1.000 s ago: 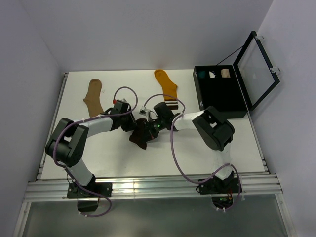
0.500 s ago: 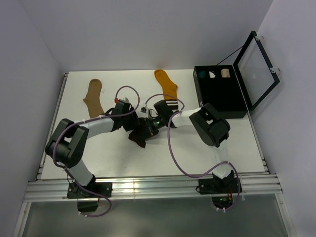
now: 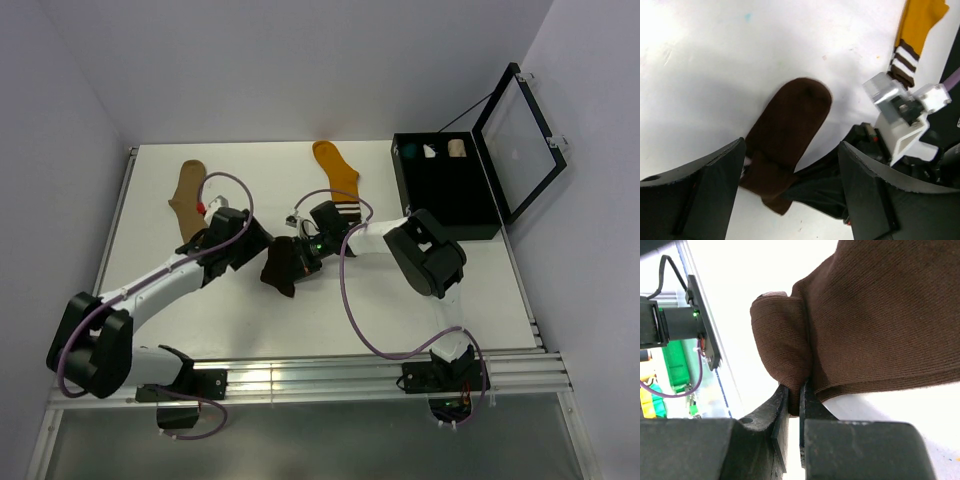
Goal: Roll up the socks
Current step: Roll the sock at the center of the board.
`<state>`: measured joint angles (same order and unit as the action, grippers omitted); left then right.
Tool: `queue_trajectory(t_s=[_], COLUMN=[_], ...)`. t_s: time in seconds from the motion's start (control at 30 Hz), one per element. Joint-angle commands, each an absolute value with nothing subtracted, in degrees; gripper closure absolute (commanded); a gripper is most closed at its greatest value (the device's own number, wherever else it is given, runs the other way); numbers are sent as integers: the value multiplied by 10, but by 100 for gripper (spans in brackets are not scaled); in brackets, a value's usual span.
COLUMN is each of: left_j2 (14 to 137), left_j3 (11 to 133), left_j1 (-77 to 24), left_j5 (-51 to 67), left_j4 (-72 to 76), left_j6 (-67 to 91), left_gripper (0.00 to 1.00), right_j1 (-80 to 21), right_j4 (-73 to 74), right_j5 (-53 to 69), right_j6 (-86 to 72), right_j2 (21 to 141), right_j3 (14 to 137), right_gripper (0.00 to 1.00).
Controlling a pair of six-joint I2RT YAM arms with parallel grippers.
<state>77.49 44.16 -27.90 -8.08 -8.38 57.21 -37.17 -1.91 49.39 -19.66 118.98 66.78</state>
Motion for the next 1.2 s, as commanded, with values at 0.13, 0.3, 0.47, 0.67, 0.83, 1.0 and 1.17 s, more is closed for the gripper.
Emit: queue_trajectory(t_s=[0.13, 0.3, 0.47, 0.67, 0.83, 1.0, 1.17], left_j2=[694, 678, 709, 738, 755, 770, 806], left_j3=[336, 289, 287, 277, 278, 293, 312], left_j1=[-286, -305, -309, -311, -311, -311, -302], left_j5=[-81, -82, -84, -83, -97, -105, -98], left_j4=[-90, -34, -14, -10, -33, -58, -71], left_j6=[721, 774, 782, 797, 803, 793, 763], left_gripper=[25, 29, 33, 42, 52, 70, 73], right_j1=[-373, -381, -383, -386, -387, -387, -389], right_j4=[4, 14, 15, 10, 4, 2, -21], right_j5=[393, 384, 382, 382, 383, 375, 365], right_j6=[-212, -211, -211, -217, -224, -229, -234], right_j2=[1196, 1201, 1203, 1205, 1201, 1189, 1165], right_j3=[666, 675, 679, 678, 675, 665, 648], right_gripper=[100, 100, 100, 100, 100, 100, 97])
